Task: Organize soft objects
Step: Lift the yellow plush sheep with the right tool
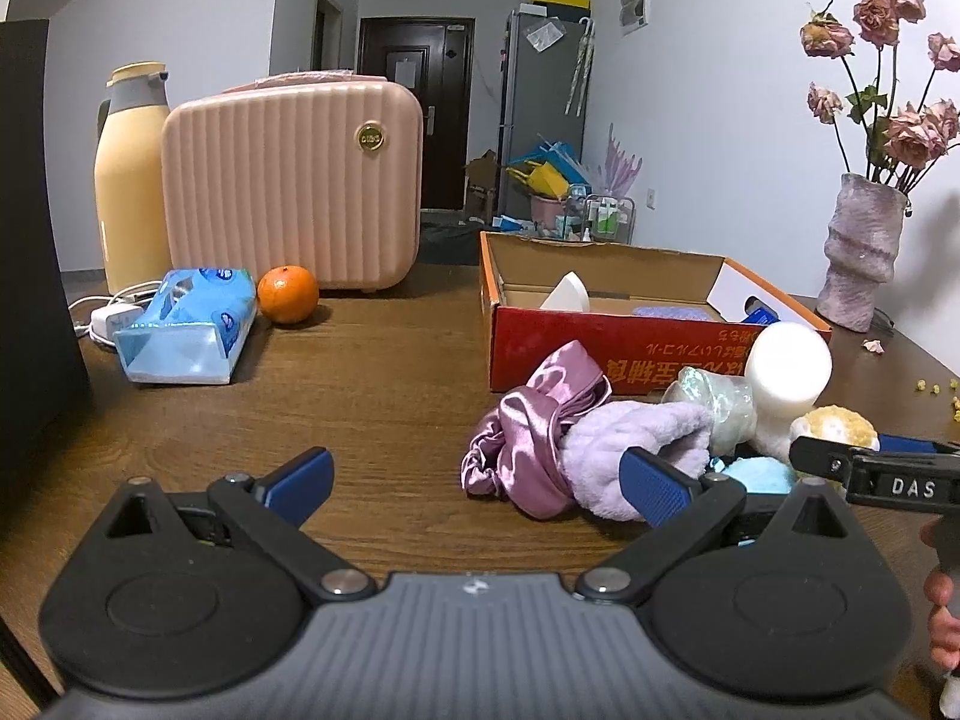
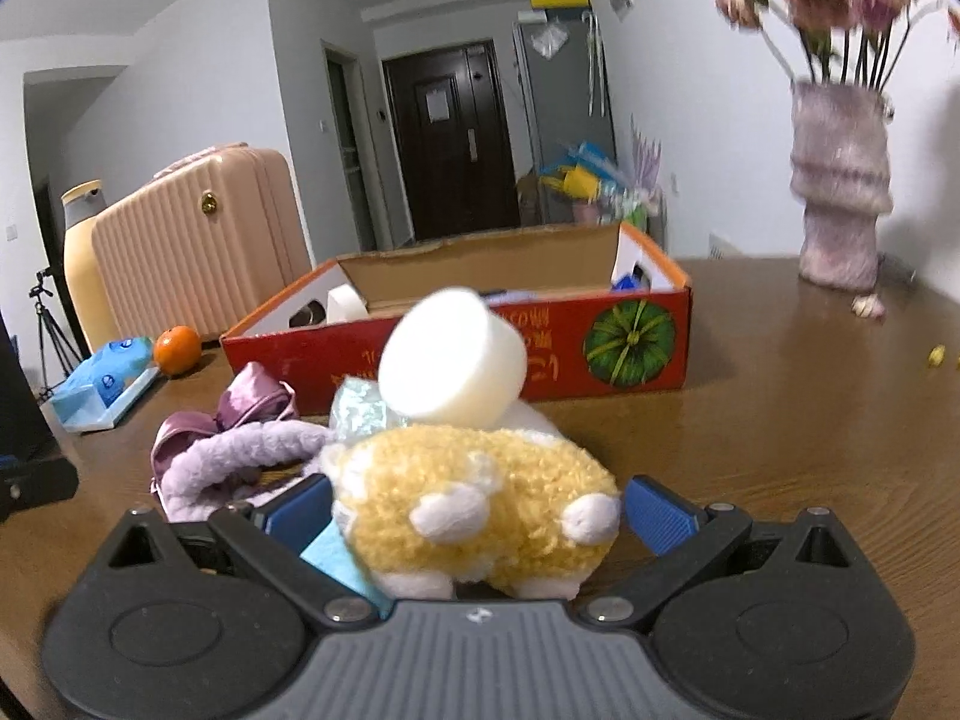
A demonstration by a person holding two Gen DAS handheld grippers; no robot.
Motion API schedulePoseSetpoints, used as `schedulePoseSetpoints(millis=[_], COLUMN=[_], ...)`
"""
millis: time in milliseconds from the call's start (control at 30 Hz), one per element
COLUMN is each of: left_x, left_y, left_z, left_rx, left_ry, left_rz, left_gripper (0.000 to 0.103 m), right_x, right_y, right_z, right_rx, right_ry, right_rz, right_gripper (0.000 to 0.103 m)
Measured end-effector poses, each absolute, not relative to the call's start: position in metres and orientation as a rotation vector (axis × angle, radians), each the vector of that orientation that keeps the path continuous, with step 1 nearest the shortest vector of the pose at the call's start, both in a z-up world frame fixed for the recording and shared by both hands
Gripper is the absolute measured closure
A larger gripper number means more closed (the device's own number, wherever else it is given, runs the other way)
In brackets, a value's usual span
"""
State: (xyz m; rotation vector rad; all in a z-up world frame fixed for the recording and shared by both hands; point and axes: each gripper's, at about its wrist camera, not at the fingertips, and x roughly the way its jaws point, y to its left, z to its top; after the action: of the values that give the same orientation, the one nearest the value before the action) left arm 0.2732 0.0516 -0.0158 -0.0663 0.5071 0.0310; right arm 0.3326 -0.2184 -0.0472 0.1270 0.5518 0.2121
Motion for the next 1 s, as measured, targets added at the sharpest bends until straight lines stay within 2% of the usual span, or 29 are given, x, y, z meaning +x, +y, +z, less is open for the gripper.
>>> schedulePoseSetpoints(millis=[267,467,700,1000], left_x=[0.277,0.279,0.28,0.278], left_y=[0.053,0.055,0.054,0.054], left_z=[-0.02,-0.021,-0.021,-0.02], left_rx=[-0.072,-0.076,-0.076,-0.077], left_ry=[0.527,0.535,0.538,0.529], left_rz=[0.035,0.038,0.035,0.034], left_gripper=[0.0,0.0,0.0,0.0], right_x=[0.357,0.359,0.35,0.317], right_y=[-0.229,-0.234,-0.232,-0.237], right_z=[-0.058,-0.061,-0.056,-0.038], right_rx=[0.247,0.294,0.247,0.195], right_ry=[0.645,0.649,0.613,0.465], right_rz=[0.255,0.271,0.243,0.186], right_gripper=[0.0,0.006,0.011,0.011])
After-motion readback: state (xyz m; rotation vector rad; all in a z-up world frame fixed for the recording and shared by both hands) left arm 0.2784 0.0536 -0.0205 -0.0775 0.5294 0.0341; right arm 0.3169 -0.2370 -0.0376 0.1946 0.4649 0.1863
